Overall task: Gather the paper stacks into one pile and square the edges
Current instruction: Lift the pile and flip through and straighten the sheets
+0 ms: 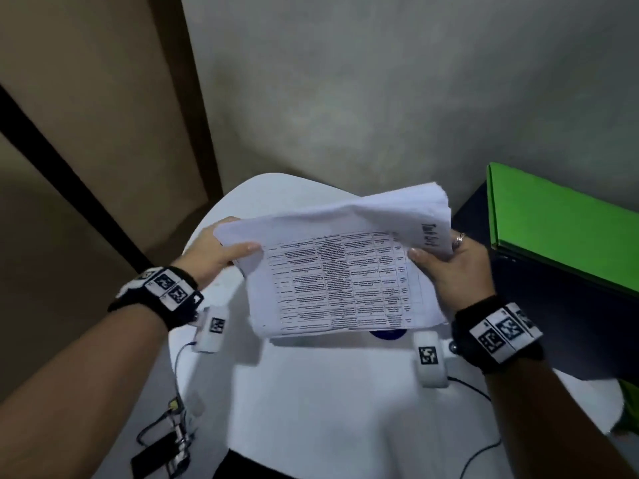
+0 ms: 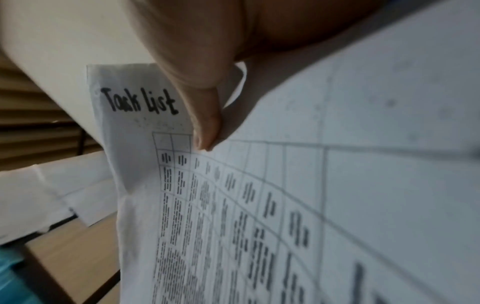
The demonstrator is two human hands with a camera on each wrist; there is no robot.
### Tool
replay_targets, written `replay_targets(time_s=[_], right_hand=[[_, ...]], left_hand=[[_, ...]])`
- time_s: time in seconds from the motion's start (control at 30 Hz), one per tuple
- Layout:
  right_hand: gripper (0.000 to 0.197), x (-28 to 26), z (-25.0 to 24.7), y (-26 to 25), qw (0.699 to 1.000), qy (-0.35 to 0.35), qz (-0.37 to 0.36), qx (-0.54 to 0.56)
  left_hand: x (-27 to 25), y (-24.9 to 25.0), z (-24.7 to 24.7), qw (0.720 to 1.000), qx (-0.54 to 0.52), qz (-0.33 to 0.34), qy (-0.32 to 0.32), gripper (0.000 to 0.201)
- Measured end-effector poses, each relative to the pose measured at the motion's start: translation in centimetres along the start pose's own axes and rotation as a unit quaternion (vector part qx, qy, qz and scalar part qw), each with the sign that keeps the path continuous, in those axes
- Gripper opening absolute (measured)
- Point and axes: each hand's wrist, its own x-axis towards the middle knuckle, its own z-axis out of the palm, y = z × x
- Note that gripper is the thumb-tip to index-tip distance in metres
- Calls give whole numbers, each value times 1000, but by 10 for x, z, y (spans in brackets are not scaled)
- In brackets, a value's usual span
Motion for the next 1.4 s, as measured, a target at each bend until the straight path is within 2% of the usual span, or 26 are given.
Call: replay_targets(time_s=[0.07,0.13,0.23,0.3,0.37,0.47,0.5,0.53,0.57,0.6,0.67,0.73,0.8,0.87,0.9,1.03,1.13,1.2,1.27,1.33,1.4], right_hand=[[29,-4,3,14,1000,14,20,11],[27,-9,4,26,999,42,21,-2],[25,-21,7,38,995,98,-7,-7],[26,-37,11,60,990,140,-3,-13],[37,-54,15,86,989,140,38,-36],[39,-71,16,119,989,91,93,-70],[51,-73,14,128,988,80,110,-67],[68,-72,11,135,986,77,142,-43],[76,-71,10,134,983,80,164,-16],[69,-69,7,136,983,80,165,-4],[36,-67,4,123,989,83,113,-56],[29,-65,-2,116,990,107,63,-66],[26,-65,-3,115,992,91,52,-77],[31,-66,-1,120,992,75,68,-70],[36,-66,2,120,993,78,69,-55],[48,-60,3,115,994,99,35,7],[62,-57,5,102,994,103,4,27],[71,-56,5,96,991,122,-5,54],[69,-56,6,95,988,131,-21,77],[68,-58,9,92,986,136,-41,83],[76,-62,9,93,989,127,-47,63]], left_hand=[[-2,-11,19,991,-133,-18,-2,94],[-3,-6,34,982,-173,-2,70,94],[-10,16,54,967,-73,72,232,60],[-22,18,66,948,-6,143,284,39],[-38,-3,71,948,45,174,262,34],[-49,-54,66,973,85,99,191,43],[-50,-65,62,977,92,70,178,45],[-49,-69,61,979,100,59,165,42],[-47,-69,60,980,110,57,154,36],[-45,-68,60,981,111,58,149,32],[-43,-60,62,979,84,80,165,33],[-45,-55,60,968,119,130,176,27],[-44,-59,58,956,186,154,163,20],[-44,-67,58,964,195,128,127,21],[-43,-68,56,969,185,111,118,27],[-42,-60,55,977,133,123,113,53],[-42,-49,59,980,42,160,115,49],[-39,-44,63,975,0,182,125,39],[-36,-41,68,970,-14,195,146,30],[-36,-40,70,967,-15,191,169,29],[-36,-41,69,967,1,181,180,29]])
